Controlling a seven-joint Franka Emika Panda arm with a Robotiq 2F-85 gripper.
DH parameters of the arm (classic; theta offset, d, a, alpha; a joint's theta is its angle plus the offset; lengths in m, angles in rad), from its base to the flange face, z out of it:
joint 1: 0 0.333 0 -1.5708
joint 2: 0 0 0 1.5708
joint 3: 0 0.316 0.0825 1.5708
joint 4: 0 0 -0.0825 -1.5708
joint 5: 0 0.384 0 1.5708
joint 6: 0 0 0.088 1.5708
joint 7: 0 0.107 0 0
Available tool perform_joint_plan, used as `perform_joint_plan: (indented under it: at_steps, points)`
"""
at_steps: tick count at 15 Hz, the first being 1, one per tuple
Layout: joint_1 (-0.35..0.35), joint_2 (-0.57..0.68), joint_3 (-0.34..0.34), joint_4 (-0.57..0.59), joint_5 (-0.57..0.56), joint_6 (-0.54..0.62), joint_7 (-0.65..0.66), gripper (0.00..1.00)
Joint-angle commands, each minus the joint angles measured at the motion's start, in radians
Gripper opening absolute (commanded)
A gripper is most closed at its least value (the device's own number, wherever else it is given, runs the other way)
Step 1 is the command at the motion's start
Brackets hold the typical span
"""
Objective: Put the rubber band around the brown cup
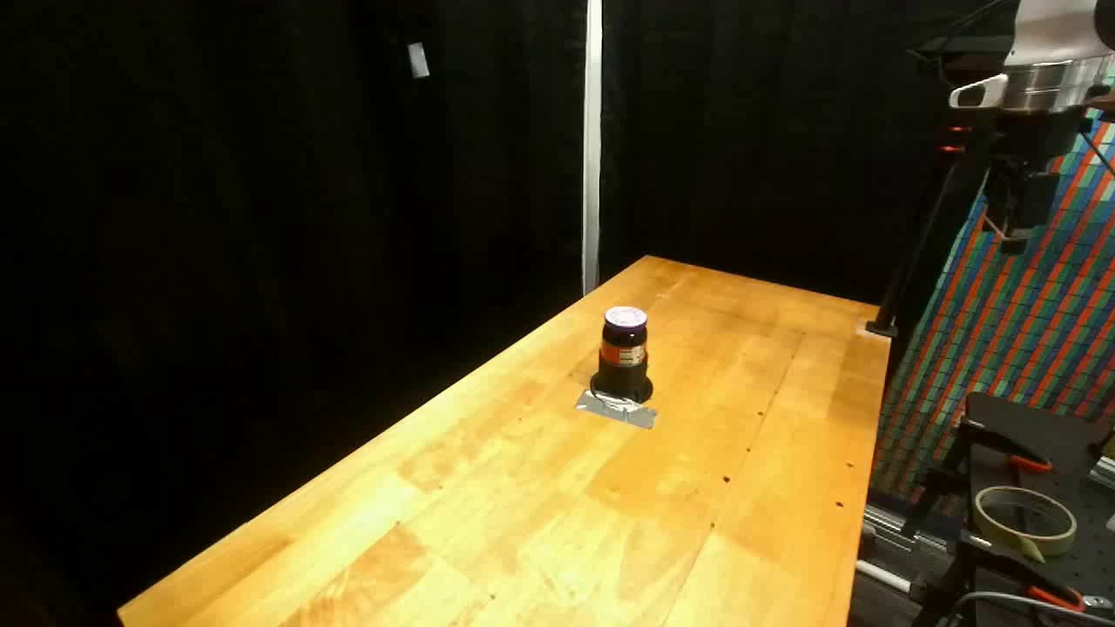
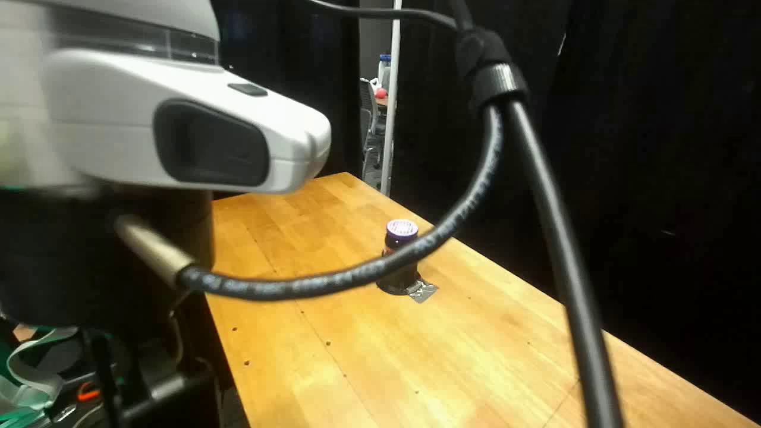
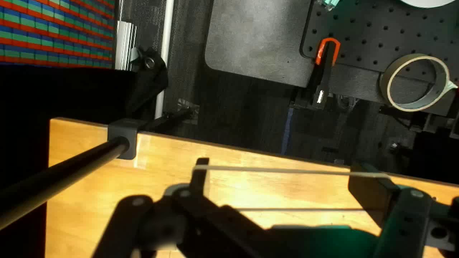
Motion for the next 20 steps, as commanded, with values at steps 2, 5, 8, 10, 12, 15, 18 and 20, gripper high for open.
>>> perform_joint_plan:
  at_steps: [2, 5, 8, 10, 12, 15, 18, 20]
  points:
    - [-0.002, 0.000, 0.003, 0.001, 0.002, -0.001, -0.001, 1.00]
    - [0.016, 0.016, 0.008, 0.014, 0.010, 0.009, -0.011, 1.00]
    - [0.127, 0.155, 0.086, 0.119, 0.110, 0.006, 0.059, 1.00]
    - [0.178, 0.233, 0.130, 0.185, 0.160, -0.011, 0.073, 1.00]
    - [0.218, 0.335, 0.184, 0.276, 0.204, -0.024, 0.118, 1.00]
    - [0.247, 0.496, 0.258, 0.425, 0.236, -0.022, 0.200, 1.00]
    - [0.257, 0.653, 0.312, 0.571, 0.269, 0.024, 0.292, 1.00]
    - [0.257, 0.763, 0.338, 0.679, 0.272, 0.061, 0.357, 1.00]
